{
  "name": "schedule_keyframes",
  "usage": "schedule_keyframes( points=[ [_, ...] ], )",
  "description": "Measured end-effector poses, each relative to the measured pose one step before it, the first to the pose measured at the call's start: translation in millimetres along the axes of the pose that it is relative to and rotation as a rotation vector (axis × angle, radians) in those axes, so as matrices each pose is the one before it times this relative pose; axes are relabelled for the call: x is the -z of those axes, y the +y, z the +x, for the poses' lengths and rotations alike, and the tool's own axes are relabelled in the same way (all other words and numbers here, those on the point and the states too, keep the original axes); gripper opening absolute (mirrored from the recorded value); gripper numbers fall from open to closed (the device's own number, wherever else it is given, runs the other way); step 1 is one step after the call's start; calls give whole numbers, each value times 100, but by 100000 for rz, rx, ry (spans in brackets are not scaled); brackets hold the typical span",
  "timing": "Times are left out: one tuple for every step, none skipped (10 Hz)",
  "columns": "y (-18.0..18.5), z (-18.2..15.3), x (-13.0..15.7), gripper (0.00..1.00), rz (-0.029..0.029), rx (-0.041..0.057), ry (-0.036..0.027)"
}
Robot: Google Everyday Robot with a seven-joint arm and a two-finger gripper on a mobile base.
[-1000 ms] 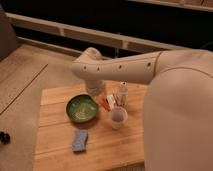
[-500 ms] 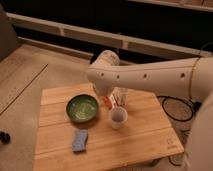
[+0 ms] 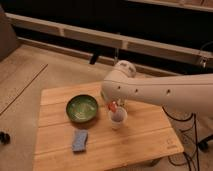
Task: Place the pepper in the ceramic cup
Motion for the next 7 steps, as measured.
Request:
schedule_keyframes(
  points=[
    [254,-107,-39,0,-236,451,-6],
    [8,-49,-13,0,63,178,-4],
    [-135,-81,-360,0,1255,1619,965],
    [162,-172,-574,0,1494,2793,1557],
    [-103,14,-457,0,1618,1903,1632],
    [-510,192,-296,0,1643,588,1401],
    [-443,209,-141,0,1087,-34,942]
  ],
)
